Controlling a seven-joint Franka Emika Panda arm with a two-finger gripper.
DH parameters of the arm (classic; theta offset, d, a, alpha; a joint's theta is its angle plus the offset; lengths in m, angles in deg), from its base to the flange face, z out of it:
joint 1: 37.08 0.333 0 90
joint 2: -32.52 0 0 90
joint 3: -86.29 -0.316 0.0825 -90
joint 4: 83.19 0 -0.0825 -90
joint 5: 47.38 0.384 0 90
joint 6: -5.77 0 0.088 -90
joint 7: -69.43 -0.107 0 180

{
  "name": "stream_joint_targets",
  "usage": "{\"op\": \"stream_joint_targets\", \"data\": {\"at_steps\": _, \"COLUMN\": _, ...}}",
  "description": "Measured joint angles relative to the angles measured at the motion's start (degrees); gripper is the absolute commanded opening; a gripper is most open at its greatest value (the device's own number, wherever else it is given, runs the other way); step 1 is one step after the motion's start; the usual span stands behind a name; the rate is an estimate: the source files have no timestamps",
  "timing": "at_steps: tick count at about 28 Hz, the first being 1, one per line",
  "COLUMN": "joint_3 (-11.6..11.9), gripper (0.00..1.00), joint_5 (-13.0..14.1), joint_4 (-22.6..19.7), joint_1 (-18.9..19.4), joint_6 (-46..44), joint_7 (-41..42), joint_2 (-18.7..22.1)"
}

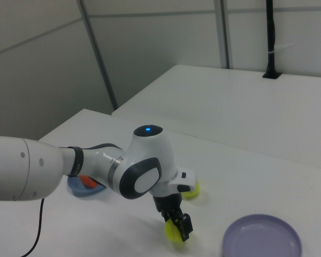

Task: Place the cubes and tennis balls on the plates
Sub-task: 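Close the gripper on the tennis ball and lift it, then carry the ball onto the lavender plate and release it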

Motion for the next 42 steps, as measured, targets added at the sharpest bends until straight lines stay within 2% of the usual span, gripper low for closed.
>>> {"op": "stream_joint_targets", "data": {"at_steps": 1, "joint_3": 0.0, "gripper": 0.00, "joint_5": 0.5, "joint_4": 0.0, "joint_1": 0.0, "joint_6": 0.3, "joint_7": 0.0, "joint_2": -0.1}}
{"op": "stream_joint_targets", "data": {"at_steps": 7, "joint_3": 0.1, "gripper": 0.00, "joint_5": 4.7, "joint_4": 0.3, "joint_1": 0.0, "joint_6": 1.7, "joint_7": 1.9, "joint_2": -0.1}}
{"op": "stream_joint_targets", "data": {"at_steps": 9, "joint_3": 0.5, "gripper": 0.00, "joint_5": 5.1, "joint_4": 0.6, "joint_1": -0.1, "joint_6": 1.8, "joint_7": 2.4, "joint_2": 0.0}}
{"op": "stream_joint_targets", "data": {"at_steps": 13, "joint_3": 3.2, "gripper": 0.00, "joint_5": 5.3, "joint_4": 2.4, "joint_1": -0.4, "joint_6": 2.1, "joint_7": 3.2, "joint_2": 0.3}}
{"op": "stream_joint_targets", "data": {"at_steps": 19, "joint_3": 7.9, "gripper": 0.00, "joint_5": 9.2, "joint_4": 5.2, "joint_1": -2.9, "joint_6": 2.1, "joint_7": 8.6, "joint_2": 0.6}}
{"op": "stream_joint_targets", "data": {"at_steps": 24, "joint_3": 11.7, "gripper": 0.00, "joint_5": 10.6, "joint_4": 7.3, "joint_1": -4.7, "joint_6": 2.1, "joint_7": 10.7, "joint_2": -0.2}}
{"op": "stream_joint_targets", "data": {"at_steps": 27, "joint_3": 12.8, "gripper": 0.00, "joint_5": 12.8, "joint_4": 9.3, "joint_1": -5.9, "joint_6": 2.1, "joint_7": 12.3, "joint_2": -2.0}}
{"op": "stream_joint_targets", "data": {"at_steps": 32, "joint_3": 13.0, "gripper": 0.00, "joint_5": 16.6, "joint_4": 12.4, "joint_1": -7.9, "joint_6": 2.1, "joint_7": 15.5, "joint_2": -6.4}}
{"op": "stream_joint_targets", "data": {"at_steps": 33, "joint_3": 13.0, "gripper": 0.06, "joint_5": 17.0, "joint_4": 12.8, "joint_1": -8.2, "joint_6": 2.1, "joint_7": 15.8, "joint_2": -7.5}}
{"op": "stream_joint_targets", "data": {"at_steps": 34, "joint_3": 13.0, "gripper": 0.31, "joint_5": 17.1, "joint_4": 13.1, "joint_1": -8.4, "joint_6": 2.1, "joint_7": 15.9, "joint_2": -8.1}}
{"op": "stream_joint_targets", "data": {"at_steps": 35, "joint_3": 13.0, "gripper": 0.72, "joint_5": 17.2, "joint_4": 13.3, "joint_1": -8.4, "joint_6": 2.1, "joint_7": 15.9, "joint_2": -8.5}}
{"op": "stream_joint_targets", "data": {"at_steps": 36, "joint_3": 13.0, "gripper": 1.00, "joint_5": 17.2, "joint_4": 13.5, "joint_1": -8.5, "joint_6": 2.1, "joint_7": 15.9, "joint_2": -8.9}}
{"op": "stream_joint_targets", "data": {"at_steps": 42, "joint_3": 13.0, "gripper": 1.00, "joint_5": 17.2, "joint_4": 14.1, "joint_1": -8.5, "joint_6": 2.1, "joint_7": 16.4, "joint_2": -9.6}}
